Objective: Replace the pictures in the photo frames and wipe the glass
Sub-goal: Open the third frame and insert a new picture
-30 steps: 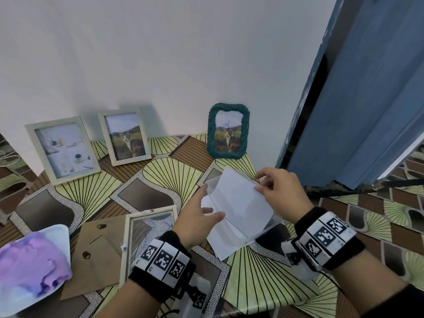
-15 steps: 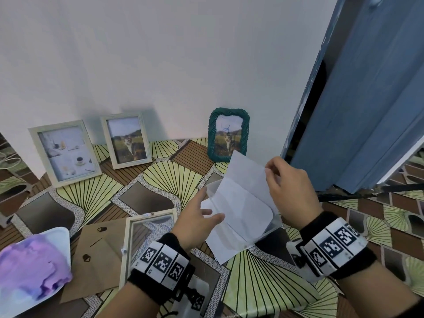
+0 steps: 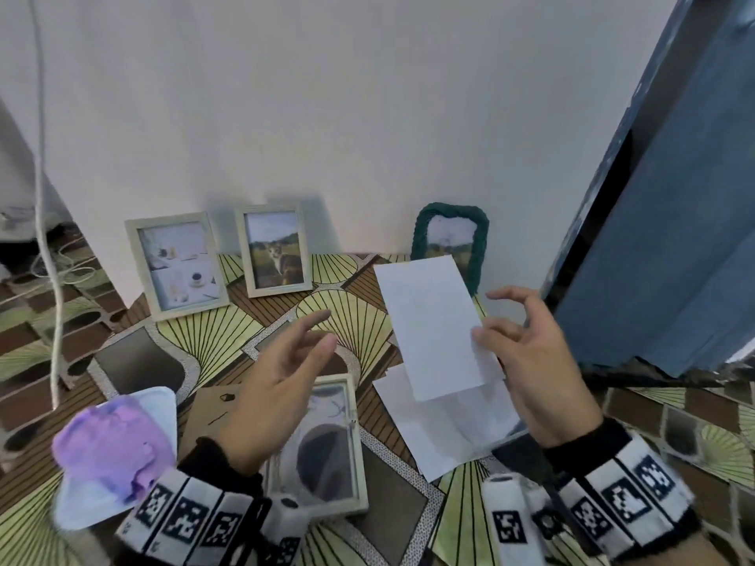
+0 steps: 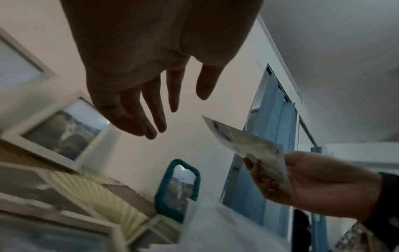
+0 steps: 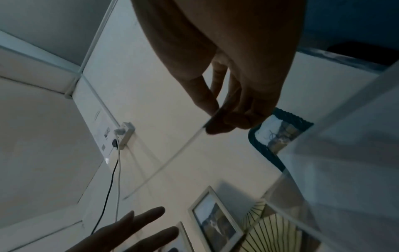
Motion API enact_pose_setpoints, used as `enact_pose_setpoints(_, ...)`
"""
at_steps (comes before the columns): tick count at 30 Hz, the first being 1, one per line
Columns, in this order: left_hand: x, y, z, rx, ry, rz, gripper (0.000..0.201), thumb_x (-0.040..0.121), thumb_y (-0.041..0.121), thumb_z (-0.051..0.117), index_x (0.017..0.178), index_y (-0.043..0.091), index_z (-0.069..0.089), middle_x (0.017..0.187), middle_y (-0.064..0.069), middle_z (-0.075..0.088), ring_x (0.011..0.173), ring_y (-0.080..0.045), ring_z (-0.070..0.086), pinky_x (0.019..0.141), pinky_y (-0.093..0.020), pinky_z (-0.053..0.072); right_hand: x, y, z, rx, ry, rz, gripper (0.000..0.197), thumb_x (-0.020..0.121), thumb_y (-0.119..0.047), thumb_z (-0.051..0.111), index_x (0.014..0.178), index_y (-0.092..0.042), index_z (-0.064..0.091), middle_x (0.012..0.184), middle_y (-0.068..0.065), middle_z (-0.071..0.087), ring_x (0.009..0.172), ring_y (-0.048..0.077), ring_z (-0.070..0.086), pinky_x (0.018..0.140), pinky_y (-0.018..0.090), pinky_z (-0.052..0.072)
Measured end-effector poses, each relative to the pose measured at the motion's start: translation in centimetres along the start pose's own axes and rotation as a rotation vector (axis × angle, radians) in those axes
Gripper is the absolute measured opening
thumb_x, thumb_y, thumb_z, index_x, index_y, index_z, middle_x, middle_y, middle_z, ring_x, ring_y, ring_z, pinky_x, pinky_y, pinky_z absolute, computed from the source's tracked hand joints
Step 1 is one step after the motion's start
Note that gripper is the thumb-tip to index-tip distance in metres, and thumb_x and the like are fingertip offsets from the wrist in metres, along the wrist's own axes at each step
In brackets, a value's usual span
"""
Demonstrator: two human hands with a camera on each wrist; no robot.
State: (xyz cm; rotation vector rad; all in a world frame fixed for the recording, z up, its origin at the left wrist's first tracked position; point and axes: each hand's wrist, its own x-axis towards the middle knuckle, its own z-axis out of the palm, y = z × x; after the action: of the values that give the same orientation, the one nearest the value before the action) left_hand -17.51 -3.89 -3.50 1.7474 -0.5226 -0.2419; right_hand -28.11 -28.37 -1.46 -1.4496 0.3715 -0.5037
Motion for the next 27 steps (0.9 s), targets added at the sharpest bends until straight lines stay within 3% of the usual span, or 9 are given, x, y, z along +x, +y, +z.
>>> enact_pose_setpoints(4, -1.8, -2.3, -3.3, 0.214, 0.01, -0.014, 0.038, 0.091, 0.045, 0.055, 0.128, 0.046, 0.053, 0.12, 0.019, 0.062, 0.11, 0.006, 0.056, 0.086, -0.02, 0.05, -1.1, 2.0, 1.6, -0.186, -0.133, -0.001, 0.038, 0.082, 0.008, 0.067, 0.1, -0.026, 0.069, 0.095, 0.003, 0.067, 0.078, 0.016, 0.071, 0.065, 0.028, 0.055)
enact_pose_setpoints(7, -3.4, -4.3, -5.3, 0.399, -0.056, -0.009, 0.04, 0.091, 0.038, 0.061, 0.13, 0.041, 0.053, 0.123, 0.023, 0.058, 0.115, 0.005, 0.052, 0.094, -0.025, 0.05, -1.9, 3.5, 2.9, -0.406, -0.2, 0.013, 0.04, 0.08, 0.002, 0.072, 0.101, -0.031, 0.069, 0.104, 0.004, 0.061, 0.075, 0.019, 0.073, 0.069, 0.032, 0.061)
enact_pose_setpoints(10, -4.7, -5.7, -6.5, 0.519, -0.193, 0.051, 0.046, 0.091, 0.038, 0.063, 0.134, 0.044, 0.047, 0.131, 0.033, 0.05, 0.124, 0.01, 0.043, 0.104, -0.018, 0.039, -2.6, 4.6, 4.3, -0.546, -0.259, 0.006, 0.04, 0.08, -0.003, 0.074, 0.104, -0.034, 0.066, 0.103, 0.0, 0.058, 0.07, 0.02, 0.072, 0.075, 0.039, 0.062)
enact_pose_setpoints(13, -5.4, -7.5, -6.9, 0.761, -0.358, 0.031, 0.071, 0.092, 0.044, 0.061, 0.152, 0.035, 0.025, 0.156, 0.019, 0.031, 0.142, 0.001, 0.027, 0.116, -0.033, 0.03, -2.9, 5.4, 5.7, -0.632, -0.329, -0.025, 0.039, 0.081, -0.007, 0.073, 0.11, -0.031, 0.064, 0.104, -0.005, 0.061, 0.07, 0.013, 0.072, 0.075, 0.039, 0.06)
enact_pose_setpoints(16, -5.9, -8.4, -7.0, 0.924, -0.396, -0.063, 0.086, 0.09, 0.054, 0.058, 0.156, 0.035, 0.005, 0.162, 0.02, 0.008, 0.149, -0.002, 0.007, 0.119, -0.046, 0.023, -2.7, 6.0, 7.0, -0.706, -0.396, -0.007, 0.042, 0.08, -0.008, 0.073, 0.117, -0.025, 0.064, 0.104, -0.004, 0.062, 0.073, 0.011, 0.071, 0.075, 0.034, 0.06)
enact_pose_setpoints(19, -6.1, -8.3, -6.8, 0.978, -0.405, -0.126, 0.091, 0.089, 0.056, 0.056, 0.155, 0.036, -0.003, 0.16, 0.024, -0.004, 0.149, -0.003, -0.003, 0.12, -0.053, 0.017, -2.3, 6.5, 8.3, -0.837, -0.476, -0.023, 0.047, 0.079, -0.013, 0.073, 0.125, -0.019, 0.063, 0.099, -0.006, 0.062, 0.08, 0.011, 0.066, 0.08, 0.03, 0.057)
enact_pose_setpoints(22, -6.0, -8.0, -6.7, 0.994, -0.392, -0.148, 0.092, 0.088, 0.057, 0.058, 0.156, 0.036, 0.0, 0.16, 0.025, -0.003, 0.149, -0.003, -0.004, 0.119, -0.052, 0.016, -1.8, 6.8, 9.3, -0.955, -0.57, 0.0, 0.057, 0.08, -0.02, 0.072, 0.135, -0.017, 0.057, 0.109, -0.006, 0.059, 0.089, 0.008, 0.059, 0.082, 0.019, 0.048)
enact_pose_setpoints(27, -6.1, -8.0, -6.7, 1.012, -0.369, -0.156, 0.092, 0.086, 0.06, 0.06, 0.155, 0.038, 0.004, 0.158, 0.029, -0.001, 0.148, -0.002, 0.0, 0.117, -0.047, 0.016, -1.0, 7.5, 10.5, -1.048, -0.657, 0.084, 0.065, 0.081, -0.024, 0.068, 0.143, -0.016, 0.047, 0.125, 0.002, 0.054, 0.104, 0.013, 0.053, 0.089, 0.02, 0.042)
